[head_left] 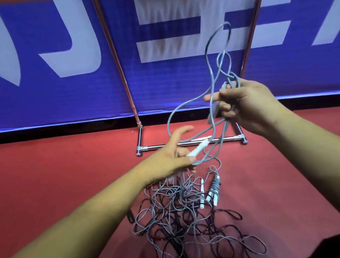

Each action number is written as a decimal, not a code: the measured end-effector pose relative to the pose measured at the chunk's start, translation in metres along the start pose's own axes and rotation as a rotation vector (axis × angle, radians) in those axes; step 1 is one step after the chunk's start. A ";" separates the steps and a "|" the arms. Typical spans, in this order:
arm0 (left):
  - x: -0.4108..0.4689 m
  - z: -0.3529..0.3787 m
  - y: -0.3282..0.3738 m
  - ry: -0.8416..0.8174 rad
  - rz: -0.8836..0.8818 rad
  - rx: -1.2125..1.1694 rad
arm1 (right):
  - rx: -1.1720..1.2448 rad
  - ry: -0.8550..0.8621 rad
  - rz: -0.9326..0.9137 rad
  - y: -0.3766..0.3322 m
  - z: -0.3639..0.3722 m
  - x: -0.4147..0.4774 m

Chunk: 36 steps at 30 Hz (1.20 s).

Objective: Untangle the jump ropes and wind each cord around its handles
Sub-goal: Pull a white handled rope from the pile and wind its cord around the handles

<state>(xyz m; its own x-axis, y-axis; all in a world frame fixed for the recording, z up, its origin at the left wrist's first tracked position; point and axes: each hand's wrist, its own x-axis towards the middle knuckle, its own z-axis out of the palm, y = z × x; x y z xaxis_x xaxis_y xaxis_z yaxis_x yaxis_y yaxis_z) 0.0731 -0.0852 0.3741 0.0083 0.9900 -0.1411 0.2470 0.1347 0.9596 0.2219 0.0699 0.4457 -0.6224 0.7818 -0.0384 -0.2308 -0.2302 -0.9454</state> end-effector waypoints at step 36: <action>0.003 -0.010 0.007 0.355 -0.019 0.073 | 0.199 -0.570 0.592 0.010 -0.002 -0.005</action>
<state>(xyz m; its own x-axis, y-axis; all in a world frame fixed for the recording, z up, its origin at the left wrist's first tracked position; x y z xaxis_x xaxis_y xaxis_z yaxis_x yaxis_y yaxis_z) 0.0652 -0.0810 0.3828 -0.3311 0.9421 -0.0530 0.3124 0.1624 0.9360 0.2241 0.0643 0.4356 -0.9517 0.1003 -0.2902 0.1585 -0.6491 -0.7440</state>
